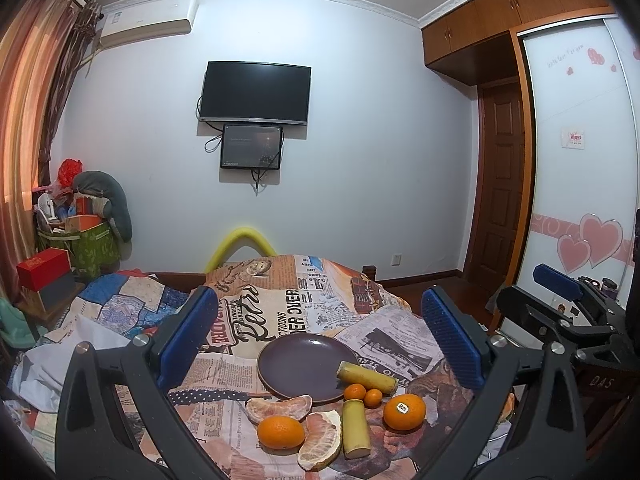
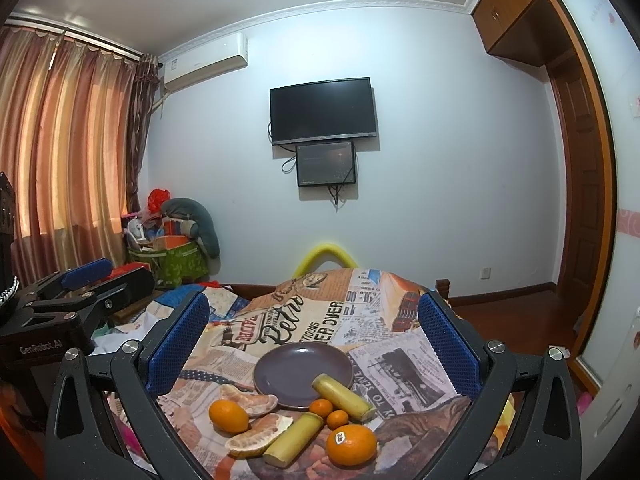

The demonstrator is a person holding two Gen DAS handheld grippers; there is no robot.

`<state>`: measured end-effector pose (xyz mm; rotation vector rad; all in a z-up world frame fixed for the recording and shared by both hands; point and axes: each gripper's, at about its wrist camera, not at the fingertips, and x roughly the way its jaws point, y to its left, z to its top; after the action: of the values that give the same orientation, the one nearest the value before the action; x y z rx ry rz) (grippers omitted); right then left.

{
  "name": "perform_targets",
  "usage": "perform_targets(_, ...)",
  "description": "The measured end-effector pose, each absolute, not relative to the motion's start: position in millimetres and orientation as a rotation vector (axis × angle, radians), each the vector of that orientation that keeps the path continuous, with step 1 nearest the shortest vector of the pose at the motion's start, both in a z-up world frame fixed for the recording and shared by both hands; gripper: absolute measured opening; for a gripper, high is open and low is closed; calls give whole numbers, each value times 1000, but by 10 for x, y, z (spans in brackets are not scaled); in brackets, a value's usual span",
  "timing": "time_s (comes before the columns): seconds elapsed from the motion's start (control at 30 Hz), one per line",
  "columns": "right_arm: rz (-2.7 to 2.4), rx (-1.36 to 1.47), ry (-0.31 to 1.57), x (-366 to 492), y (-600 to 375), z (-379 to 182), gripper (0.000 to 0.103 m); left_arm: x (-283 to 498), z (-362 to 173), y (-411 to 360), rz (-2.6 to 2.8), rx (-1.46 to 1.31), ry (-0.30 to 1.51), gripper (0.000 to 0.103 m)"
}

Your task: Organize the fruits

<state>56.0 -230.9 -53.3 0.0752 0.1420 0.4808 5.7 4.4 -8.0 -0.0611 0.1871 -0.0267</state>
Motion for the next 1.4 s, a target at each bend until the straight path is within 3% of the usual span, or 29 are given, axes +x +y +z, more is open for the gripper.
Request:
perform_targets(0.67,458,50,232,757,-2313,-744,103,277,-244,96,-8,-34,245,103)
perform_targets(1.23,400,-35,595,1377,-2360,-1602,103,1070,-1204,437,-8,-58,602,103)
perform_targets(1.4,436,-30,674,1508,-2309,-1810,103,1264,-1541,466,-20,-76,711,95)
